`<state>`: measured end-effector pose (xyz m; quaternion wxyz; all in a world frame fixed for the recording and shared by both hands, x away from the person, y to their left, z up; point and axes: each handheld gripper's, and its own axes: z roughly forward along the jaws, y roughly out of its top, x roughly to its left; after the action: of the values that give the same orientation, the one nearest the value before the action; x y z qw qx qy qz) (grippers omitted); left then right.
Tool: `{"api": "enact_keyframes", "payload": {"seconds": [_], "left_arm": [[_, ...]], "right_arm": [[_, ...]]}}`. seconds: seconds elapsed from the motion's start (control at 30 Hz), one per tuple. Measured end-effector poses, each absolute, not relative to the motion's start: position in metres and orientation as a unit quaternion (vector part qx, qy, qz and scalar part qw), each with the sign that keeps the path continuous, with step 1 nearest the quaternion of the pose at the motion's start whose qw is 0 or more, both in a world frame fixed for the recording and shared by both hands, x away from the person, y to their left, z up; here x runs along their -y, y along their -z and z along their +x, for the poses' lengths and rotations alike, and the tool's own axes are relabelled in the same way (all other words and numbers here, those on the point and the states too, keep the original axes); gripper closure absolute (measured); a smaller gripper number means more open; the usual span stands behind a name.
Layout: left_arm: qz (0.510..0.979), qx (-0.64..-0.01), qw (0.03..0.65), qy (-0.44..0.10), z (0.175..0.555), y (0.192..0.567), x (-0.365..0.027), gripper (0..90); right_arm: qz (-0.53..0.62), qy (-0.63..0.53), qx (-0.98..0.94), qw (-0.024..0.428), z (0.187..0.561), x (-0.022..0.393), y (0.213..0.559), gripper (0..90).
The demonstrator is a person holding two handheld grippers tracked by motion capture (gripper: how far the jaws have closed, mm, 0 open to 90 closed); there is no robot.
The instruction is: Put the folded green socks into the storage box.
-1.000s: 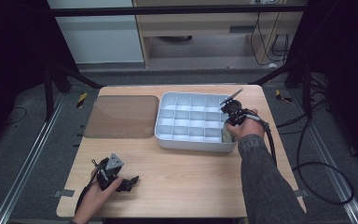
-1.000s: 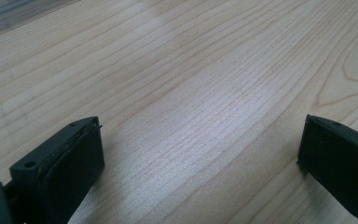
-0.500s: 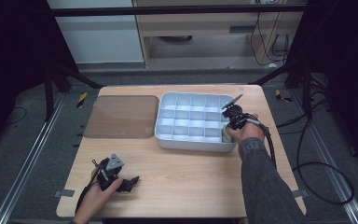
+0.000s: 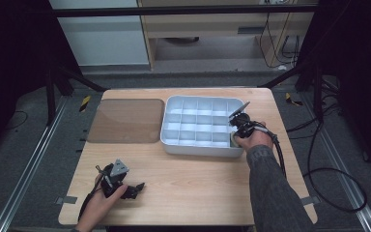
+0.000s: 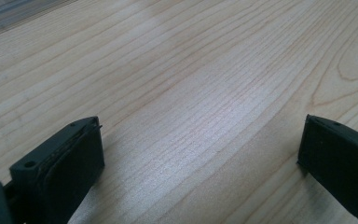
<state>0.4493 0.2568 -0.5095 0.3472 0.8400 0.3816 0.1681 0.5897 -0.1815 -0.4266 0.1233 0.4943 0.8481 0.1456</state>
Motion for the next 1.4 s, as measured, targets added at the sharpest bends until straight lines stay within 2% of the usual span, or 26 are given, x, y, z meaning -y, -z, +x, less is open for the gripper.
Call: {"api": "enact_keyframes", "payload": {"seconds": [0.53, 1.4], "left_arm": [[0.841, -0.380, 0.347, -0.168, 0.449, 0.509, -0.256, 0.0], [0.841, -0.381, 0.347, -0.167, 0.449, 0.509, -0.256, 0.0]], "right_arm": [[0.498, -0.138, -0.850, 0.105, 0.593, 0.178, 0.440, 90.0], [0.499, -0.179, -0.840, 0.113, 0.586, 0.189, 0.423, 90.0]]}}
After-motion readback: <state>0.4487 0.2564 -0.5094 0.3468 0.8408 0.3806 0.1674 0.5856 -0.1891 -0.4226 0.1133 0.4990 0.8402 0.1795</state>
